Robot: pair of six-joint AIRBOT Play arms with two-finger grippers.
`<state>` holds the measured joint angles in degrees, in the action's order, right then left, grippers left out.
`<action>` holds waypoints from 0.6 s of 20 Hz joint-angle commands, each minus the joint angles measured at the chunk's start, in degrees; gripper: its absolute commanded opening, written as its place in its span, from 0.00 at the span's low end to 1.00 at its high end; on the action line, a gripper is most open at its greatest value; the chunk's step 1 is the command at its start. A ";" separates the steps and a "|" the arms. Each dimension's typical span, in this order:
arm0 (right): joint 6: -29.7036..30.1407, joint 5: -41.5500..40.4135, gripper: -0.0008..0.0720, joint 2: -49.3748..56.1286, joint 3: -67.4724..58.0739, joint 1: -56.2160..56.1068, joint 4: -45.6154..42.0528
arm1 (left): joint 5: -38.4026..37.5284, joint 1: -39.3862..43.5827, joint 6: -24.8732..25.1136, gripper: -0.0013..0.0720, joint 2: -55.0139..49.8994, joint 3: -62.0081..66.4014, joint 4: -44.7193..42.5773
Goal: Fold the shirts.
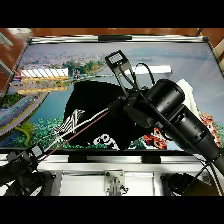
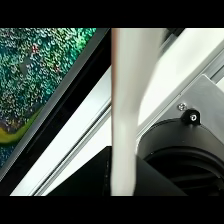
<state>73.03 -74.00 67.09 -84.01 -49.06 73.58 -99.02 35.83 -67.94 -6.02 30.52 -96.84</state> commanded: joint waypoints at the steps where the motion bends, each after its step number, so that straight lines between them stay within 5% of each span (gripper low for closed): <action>1: 3.10 1.38 0.12 -0.04 -0.09 -0.07 0.50 | 2.10 0.02 2.21 0.09 -0.26 -0.68 3.69; 12: 17.38 10.95 0.12 -0.74 -2.49 -0.11 9.81 | 15.82 3.39 5.68 0.09 -8.22 -2.29 6.40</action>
<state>86.78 -64.66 66.74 -85.23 -49.15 79.94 -88.07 38.22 -62.83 -12.34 28.32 -91.53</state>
